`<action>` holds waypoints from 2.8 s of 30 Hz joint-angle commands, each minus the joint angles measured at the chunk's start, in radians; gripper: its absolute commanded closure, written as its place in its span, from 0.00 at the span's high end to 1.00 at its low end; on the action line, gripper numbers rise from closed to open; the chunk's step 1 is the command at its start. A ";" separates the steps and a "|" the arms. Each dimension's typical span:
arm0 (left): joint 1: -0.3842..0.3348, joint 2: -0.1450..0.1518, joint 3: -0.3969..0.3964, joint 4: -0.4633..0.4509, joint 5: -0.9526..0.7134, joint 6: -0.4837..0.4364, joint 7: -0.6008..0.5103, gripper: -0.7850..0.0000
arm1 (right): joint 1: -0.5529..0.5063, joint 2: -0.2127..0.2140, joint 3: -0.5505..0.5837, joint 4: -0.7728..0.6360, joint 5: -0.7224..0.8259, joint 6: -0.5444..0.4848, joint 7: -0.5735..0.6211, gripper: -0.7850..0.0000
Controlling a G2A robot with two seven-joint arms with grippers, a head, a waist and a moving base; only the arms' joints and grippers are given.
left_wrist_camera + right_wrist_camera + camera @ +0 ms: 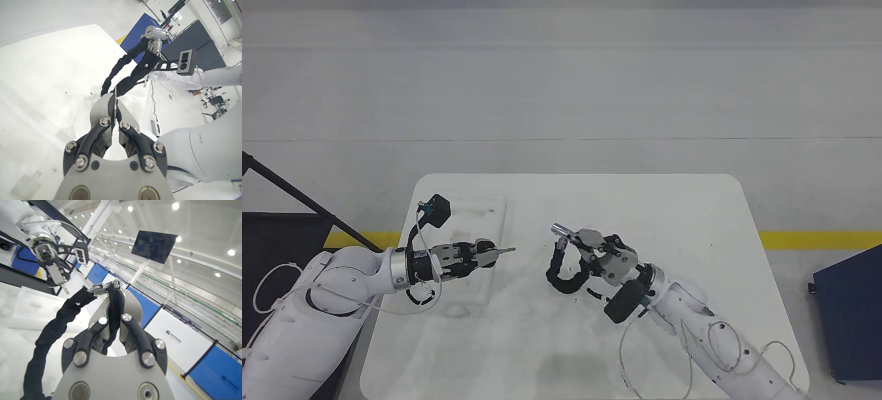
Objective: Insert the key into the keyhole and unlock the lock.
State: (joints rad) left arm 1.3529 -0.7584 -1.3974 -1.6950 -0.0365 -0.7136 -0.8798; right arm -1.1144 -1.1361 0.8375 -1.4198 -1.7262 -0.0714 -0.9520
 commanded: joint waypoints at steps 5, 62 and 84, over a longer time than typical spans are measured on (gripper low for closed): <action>0.000 0.000 0.000 0.000 0.000 0.000 0.000 0.00 | 0.042 -0.005 -0.020 0.112 0.051 -0.221 -0.213 0.00; 0.000 0.000 0.000 0.000 0.000 0.000 0.000 0.00 | 0.164 -0.021 -0.345 0.288 0.330 -0.420 -0.377 0.00; 0.079 -0.024 -0.007 -0.146 0.382 -0.176 0.347 0.00 | 0.165 -0.010 -0.349 0.280 0.361 -0.435 -0.362 0.00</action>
State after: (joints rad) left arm 1.4321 -0.7820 -1.4038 -1.8415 0.3457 -0.8905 -0.5325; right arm -0.9493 -1.1459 0.4887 -1.1394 -1.3655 -0.5065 -1.3138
